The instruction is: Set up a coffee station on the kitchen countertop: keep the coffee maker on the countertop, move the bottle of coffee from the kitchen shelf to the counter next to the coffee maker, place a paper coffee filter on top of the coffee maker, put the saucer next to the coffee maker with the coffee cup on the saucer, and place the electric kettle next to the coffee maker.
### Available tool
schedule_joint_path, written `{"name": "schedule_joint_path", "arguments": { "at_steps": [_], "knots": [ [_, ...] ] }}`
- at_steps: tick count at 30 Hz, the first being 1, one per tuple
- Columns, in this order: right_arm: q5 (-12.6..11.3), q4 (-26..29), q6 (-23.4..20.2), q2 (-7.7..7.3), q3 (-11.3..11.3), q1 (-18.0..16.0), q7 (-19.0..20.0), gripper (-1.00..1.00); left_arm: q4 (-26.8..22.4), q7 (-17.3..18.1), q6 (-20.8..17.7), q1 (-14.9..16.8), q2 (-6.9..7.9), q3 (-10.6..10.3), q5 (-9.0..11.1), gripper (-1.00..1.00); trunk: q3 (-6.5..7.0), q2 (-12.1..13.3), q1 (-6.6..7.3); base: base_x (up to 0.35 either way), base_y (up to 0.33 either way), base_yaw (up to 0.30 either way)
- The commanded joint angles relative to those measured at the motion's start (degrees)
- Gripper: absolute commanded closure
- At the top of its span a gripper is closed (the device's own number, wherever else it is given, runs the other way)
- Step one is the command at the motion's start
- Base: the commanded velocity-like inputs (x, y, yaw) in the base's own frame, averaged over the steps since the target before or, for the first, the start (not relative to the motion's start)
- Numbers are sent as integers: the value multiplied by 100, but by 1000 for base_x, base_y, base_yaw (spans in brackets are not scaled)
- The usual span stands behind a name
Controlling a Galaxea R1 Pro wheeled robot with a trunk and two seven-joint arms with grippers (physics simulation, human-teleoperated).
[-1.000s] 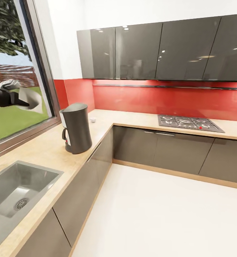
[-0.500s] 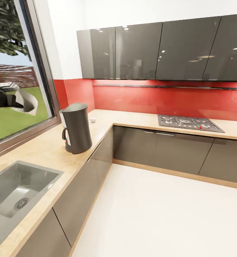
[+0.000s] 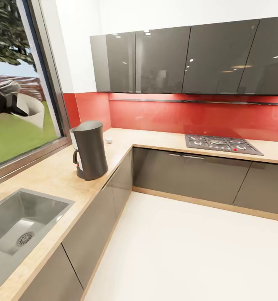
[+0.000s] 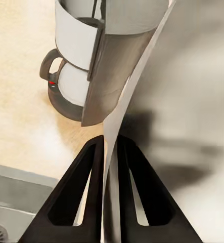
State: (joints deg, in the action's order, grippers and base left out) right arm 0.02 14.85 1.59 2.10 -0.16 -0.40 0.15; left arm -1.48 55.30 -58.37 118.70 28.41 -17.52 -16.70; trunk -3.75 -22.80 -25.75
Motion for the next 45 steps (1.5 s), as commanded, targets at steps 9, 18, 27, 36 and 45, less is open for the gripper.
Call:
{"name": "schedule_joint_path", "arguments": {
  "at_steps": [9, 18, 27, 36, 45],
  "knots": [
    [5, -6, 17, 5, 5, -4, 2, -100, 404, 73, -19, 428, -192, -540, -125, 100, -13, -12, -3, 0, 0, 0],
    [32, -1, 17, -1, 24, -4, 10, -100, 227, 2338, 747, 410, -3, -1649, -739, 100, -13, -12, -3, 0, 0, 0],
    [25, 8, 24, -7, 25, -4, 8, -100, 121, 3470, 1502, 408, 13, -2314, -1089, 100, -13, -12, -3, 2, 0, 0],
    [18, 7, 18, -8, 17, -4, -5, -100, -45, 3470, 1633, 414, 9, -2354, -1108, 100, -13, -12, -3, 204, 110, 0],
    [15, 9, 17, -8, 7, -4, -6, -100, -54, 3470, 1628, 417, -2, -2361, -1108, 100, -13, -12, -3, 305, 161, 0]
  ]
}}
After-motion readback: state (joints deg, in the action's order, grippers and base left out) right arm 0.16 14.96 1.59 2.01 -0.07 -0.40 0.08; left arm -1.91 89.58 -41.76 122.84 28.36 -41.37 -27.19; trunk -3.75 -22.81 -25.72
